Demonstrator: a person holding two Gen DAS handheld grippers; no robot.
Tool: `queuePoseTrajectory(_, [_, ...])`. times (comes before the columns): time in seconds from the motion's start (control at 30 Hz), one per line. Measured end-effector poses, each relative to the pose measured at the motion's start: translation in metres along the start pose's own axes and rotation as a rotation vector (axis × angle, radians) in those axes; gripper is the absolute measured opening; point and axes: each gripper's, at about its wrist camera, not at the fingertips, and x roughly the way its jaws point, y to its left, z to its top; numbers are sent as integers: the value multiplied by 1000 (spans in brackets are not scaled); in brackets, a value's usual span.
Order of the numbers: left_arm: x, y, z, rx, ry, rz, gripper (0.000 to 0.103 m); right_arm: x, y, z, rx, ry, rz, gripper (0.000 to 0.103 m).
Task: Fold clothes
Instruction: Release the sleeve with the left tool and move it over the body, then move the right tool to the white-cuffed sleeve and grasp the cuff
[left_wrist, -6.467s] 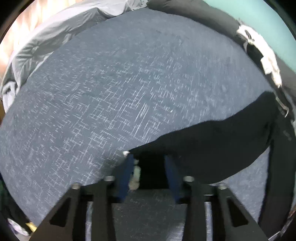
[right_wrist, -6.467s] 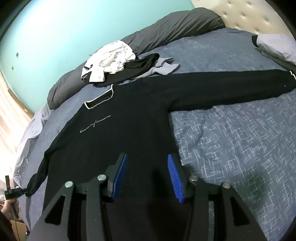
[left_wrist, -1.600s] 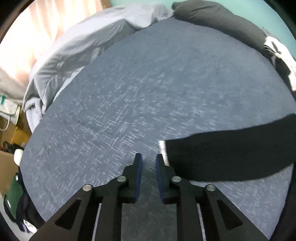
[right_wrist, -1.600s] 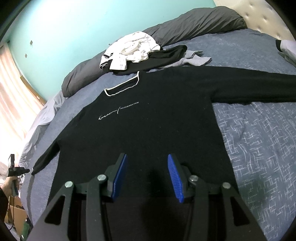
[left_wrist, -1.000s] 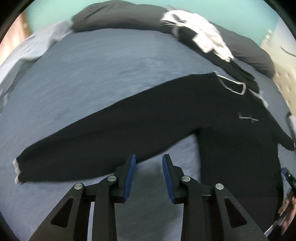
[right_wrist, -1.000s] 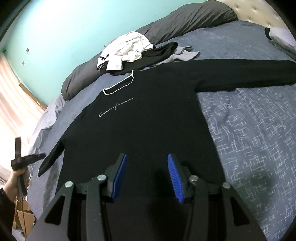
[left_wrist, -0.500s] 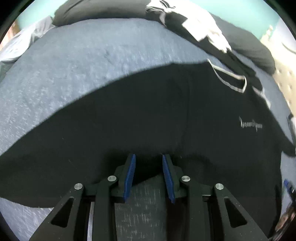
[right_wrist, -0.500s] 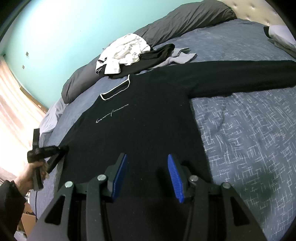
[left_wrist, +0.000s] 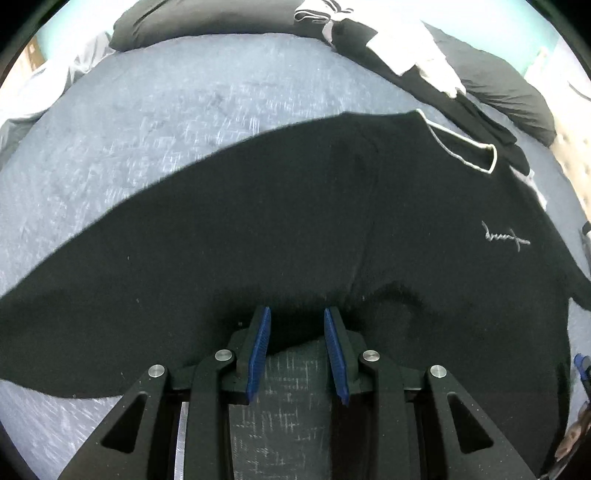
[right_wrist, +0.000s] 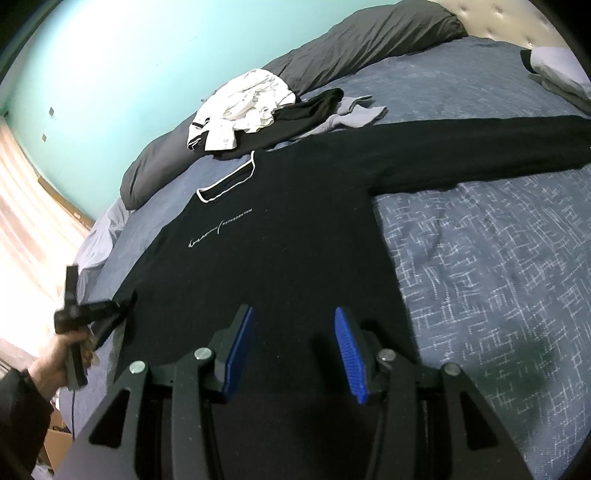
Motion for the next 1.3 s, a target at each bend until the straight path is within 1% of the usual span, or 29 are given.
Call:
queuePoseTrajectory(0.13, [-18, -1, -7, -25, -45, -12, 33, -3, -1, 2, -1, -7, 4, 46])
queuePoseTrajectory(0.27, [-38, -12, -19, -43, -91, -30, 33, -6, -5, 4, 8, -18, -1, 46])
queuePoseTrajectory(0.33, [-47, -25, -30, -58, -122, -62, 33, -10, -7, 7, 9, -27, -2, 46])
queuePoseTrajectory(0.4, [-55, -38, -44, -57, -129, -83, 33, -16, -11, 10, 11, -40, -7, 46])
queuePoseTrajectory(0.5, [-60, -58, -64, -60, -122, -158, 35, -32, -23, 17, 10, -67, -26, 46])
queuePoseTrajectory(0.6, [-59, -74, -78, -44, -113, -190, 36, -50, -43, 30, 2, -70, -47, 46])
queuePoseTrajectory(0.63, [-58, -78, -82, -42, -110, -199, 36, -57, -54, 35, 0, -65, -65, 46])
queuePoseTrajectory(0.73, [-56, -88, -96, -54, -103, -226, 36, -79, -93, 53, 28, -52, -164, 46])
queuePoseTrajectory(0.9, [-52, -108, -109, -39, -109, -224, 36, -117, -167, 90, 129, -53, -332, 46])
queuePoseTrajectory(1.0, [-51, -113, -108, -15, -107, -219, 36, -128, -198, 108, 161, -51, -387, 46])
queuePoseTrajectory(1.1, [-53, -114, -109, -7, -124, -205, 36, -130, -224, 124, 190, -33, -433, 46])
queuePoseTrajectory(1.2, [-51, -113, -110, -19, -123, -215, 37, -130, -253, 132, 258, -20, -472, 46])
queuePoseTrajectory(1.3, [-48, -115, -109, 2, -121, -201, 38, -129, -275, 136, 308, -25, -510, 46])
